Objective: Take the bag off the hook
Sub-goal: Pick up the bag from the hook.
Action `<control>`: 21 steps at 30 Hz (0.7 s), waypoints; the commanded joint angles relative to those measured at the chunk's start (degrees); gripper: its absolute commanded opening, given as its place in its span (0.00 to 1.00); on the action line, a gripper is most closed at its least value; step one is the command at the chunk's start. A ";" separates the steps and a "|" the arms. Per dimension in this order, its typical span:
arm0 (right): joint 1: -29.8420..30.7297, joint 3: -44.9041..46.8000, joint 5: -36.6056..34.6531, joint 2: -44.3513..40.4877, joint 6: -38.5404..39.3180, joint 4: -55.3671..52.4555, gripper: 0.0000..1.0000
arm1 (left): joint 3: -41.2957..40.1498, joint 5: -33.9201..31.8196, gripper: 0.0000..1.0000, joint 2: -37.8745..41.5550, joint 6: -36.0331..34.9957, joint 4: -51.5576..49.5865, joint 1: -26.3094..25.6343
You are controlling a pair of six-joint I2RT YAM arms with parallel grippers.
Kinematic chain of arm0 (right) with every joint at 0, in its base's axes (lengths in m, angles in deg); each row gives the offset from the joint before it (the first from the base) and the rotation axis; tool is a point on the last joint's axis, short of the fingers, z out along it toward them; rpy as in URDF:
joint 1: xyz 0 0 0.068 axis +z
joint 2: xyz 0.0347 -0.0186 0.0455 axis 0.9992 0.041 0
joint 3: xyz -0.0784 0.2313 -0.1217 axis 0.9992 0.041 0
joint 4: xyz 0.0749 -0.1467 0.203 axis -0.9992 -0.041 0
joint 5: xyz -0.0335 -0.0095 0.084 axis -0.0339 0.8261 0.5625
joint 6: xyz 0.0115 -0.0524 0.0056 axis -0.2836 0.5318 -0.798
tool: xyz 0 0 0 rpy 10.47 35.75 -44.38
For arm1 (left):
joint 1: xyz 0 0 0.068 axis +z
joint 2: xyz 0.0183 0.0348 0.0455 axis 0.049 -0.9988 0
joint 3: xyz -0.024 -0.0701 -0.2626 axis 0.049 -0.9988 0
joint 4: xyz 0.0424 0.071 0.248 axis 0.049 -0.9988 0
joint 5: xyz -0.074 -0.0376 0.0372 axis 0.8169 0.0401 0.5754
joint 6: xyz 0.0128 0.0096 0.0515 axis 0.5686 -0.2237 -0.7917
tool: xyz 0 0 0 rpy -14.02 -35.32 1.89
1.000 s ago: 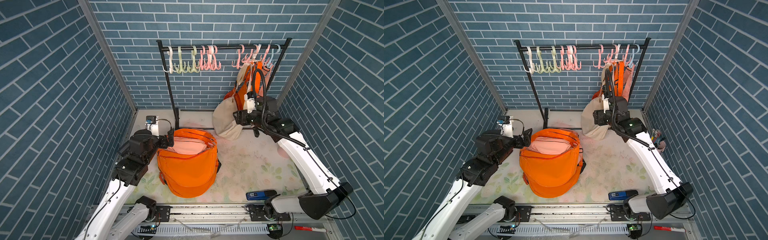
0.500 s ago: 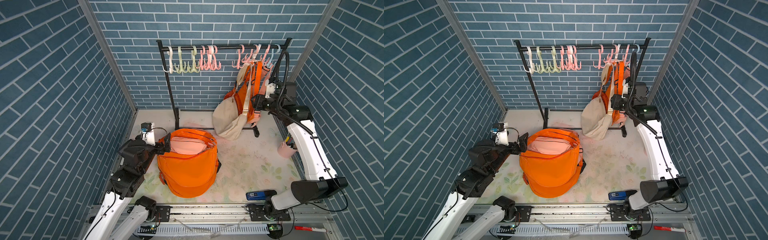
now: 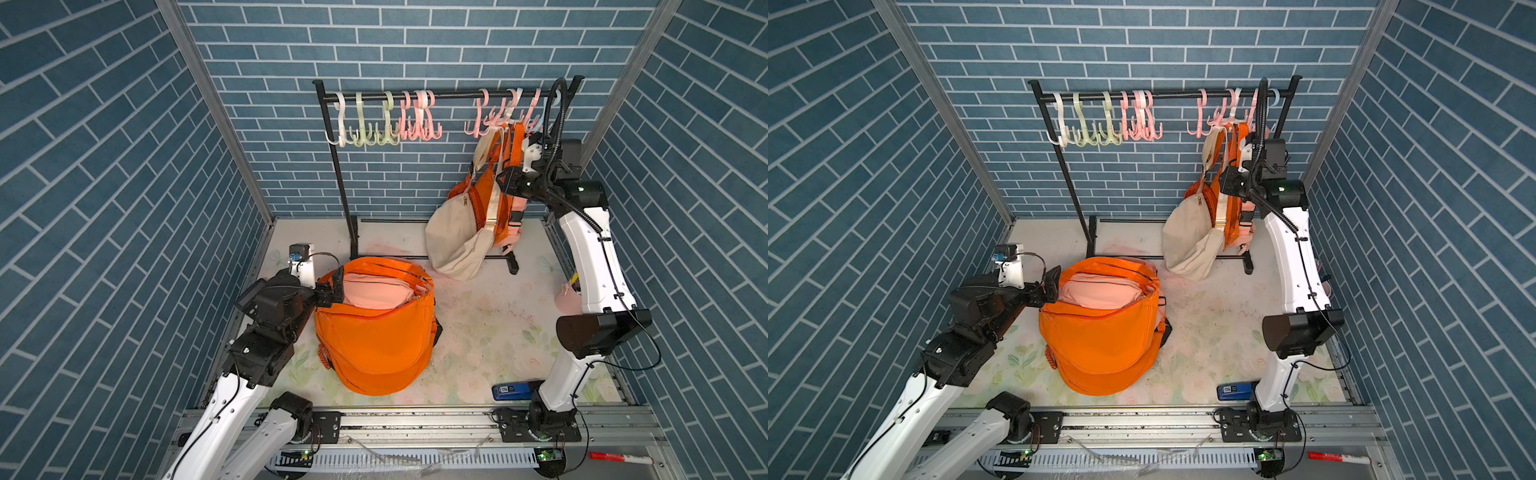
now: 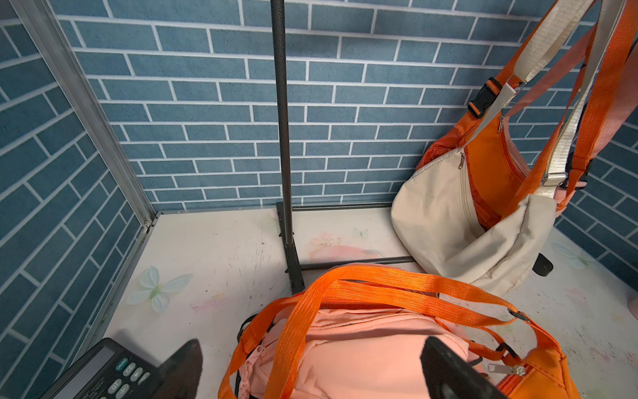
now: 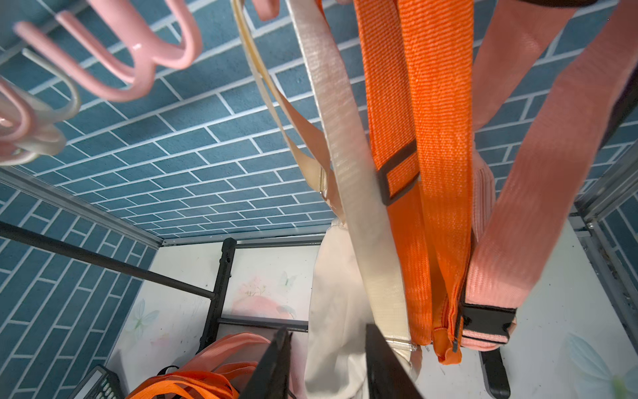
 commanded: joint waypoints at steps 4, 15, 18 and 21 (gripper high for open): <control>-1.39 -11.56 2.01 8.14 -0.90 -4.89 0.41 | -0.68 -0.23 0.99 -1.21 -0.30 0.88 0.11; -2.20 -16.05 7.14 16.08 -3.89 -1.94 0.46 | -0.72 0.15 0.99 -2.61 -0.34 1.06 0.18; -2.21 -15.85 7.80 17.19 -4.61 -1.14 0.45 | -0.77 0.24 0.99 -2.71 -0.25 1.06 0.07; -2.23 -15.42 8.23 18.88 -5.31 -0.15 0.45 | -0.75 0.13 0.99 -2.72 -0.29 0.98 0.09</control>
